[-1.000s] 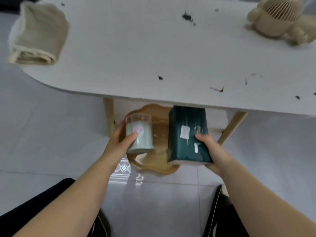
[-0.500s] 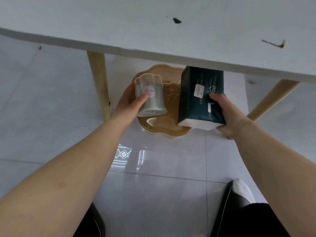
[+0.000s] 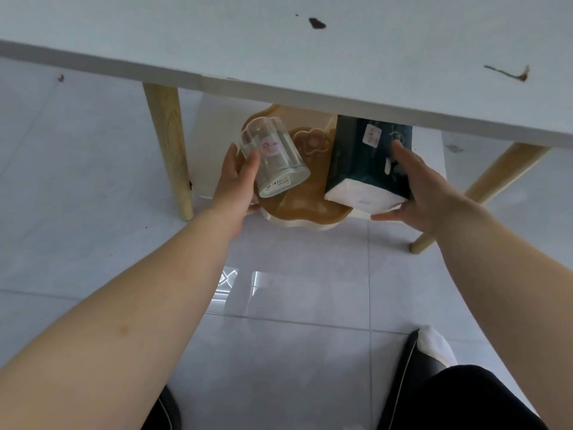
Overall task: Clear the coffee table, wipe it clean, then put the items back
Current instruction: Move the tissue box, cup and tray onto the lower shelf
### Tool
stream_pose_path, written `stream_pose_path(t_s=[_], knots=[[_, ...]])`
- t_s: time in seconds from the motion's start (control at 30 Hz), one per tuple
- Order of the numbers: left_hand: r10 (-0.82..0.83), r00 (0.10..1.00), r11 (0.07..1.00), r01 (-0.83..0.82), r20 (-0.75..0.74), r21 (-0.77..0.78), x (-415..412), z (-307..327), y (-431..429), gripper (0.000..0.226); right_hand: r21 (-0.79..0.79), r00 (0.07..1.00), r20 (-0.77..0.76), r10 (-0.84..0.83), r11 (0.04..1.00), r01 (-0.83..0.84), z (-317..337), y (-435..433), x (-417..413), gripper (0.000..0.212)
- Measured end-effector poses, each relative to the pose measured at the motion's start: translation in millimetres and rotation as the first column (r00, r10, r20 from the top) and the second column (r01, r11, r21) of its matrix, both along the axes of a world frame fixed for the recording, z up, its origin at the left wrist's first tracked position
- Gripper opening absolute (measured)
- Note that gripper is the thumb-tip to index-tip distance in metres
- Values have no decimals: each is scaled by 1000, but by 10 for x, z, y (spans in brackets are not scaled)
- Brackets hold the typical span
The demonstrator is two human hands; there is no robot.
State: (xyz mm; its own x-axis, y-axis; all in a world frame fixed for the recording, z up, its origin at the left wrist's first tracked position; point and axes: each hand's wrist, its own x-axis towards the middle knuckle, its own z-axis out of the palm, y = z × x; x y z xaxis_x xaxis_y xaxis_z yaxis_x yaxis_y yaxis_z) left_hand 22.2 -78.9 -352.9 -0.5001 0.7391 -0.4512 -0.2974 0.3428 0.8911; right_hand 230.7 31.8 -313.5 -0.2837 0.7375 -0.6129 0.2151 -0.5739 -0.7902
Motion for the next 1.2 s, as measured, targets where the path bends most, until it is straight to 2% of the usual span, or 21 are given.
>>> stream_pose_path(t_s=[0.1, 0.17, 0.2, 0.3, 0.43, 0.57, 0.67, 0.93, 1.03, 1.13, 1.2], knots=[[54, 994, 999, -54, 97, -1, 0, -20, -41, 48, -19, 998, -64, -13, 1000, 12, -24, -67, 61, 44], [3, 995, 1000, -5, 96, 17, 12, -24, -91, 31, -11, 994, -107, -24, 1000, 23, -43, -107, 82, 43], [-41, 996, 999, 39, 75, 27, 28, -21, -108, 31, -1, 992, -126, -22, 1000, 22, -54, -125, 86, 39], [-72, 996, 997, 70, 43, 35, 42, -48, -86, 44, 20, 989, -143, -38, 999, 42, -74, -146, 68, 43], [-77, 997, 997, 77, 13, 25, 6, -34, 57, 50, 41, 991, -131, -21, 999, 26, -73, -48, 13, 53], [-82, 997, 996, 82, -6, 26, -26, 14, 250, 57, 64, 995, -94, -42, 997, 48, -18, 73, -78, 46], [-53, 999, 998, 53, 0, 22, -33, 2, 299, 58, 70, 997, -65, -51, 996, 56, 0, 97, -78, 51], [-38, 999, 996, 41, 39, -82, -81, 6, 179, 64, 43, 992, -65, -112, 992, 115, 10, 32, -43, 49], [-19, 999, 995, 16, -33, -96, -87, 29, 158, 62, 54, 990, -26, -140, 988, 142, 50, 2, -10, 56], [-109, 973, 991, 91, -201, -95, -42, 114, 82, 53, 103, 978, 56, -199, 976, 193, 124, -82, 26, 64], [-148, 950, 987, 123, -275, -104, 8, 194, 9, 50, 134, 968, 113, -225, 969, 210, 206, -161, 37, 63]])
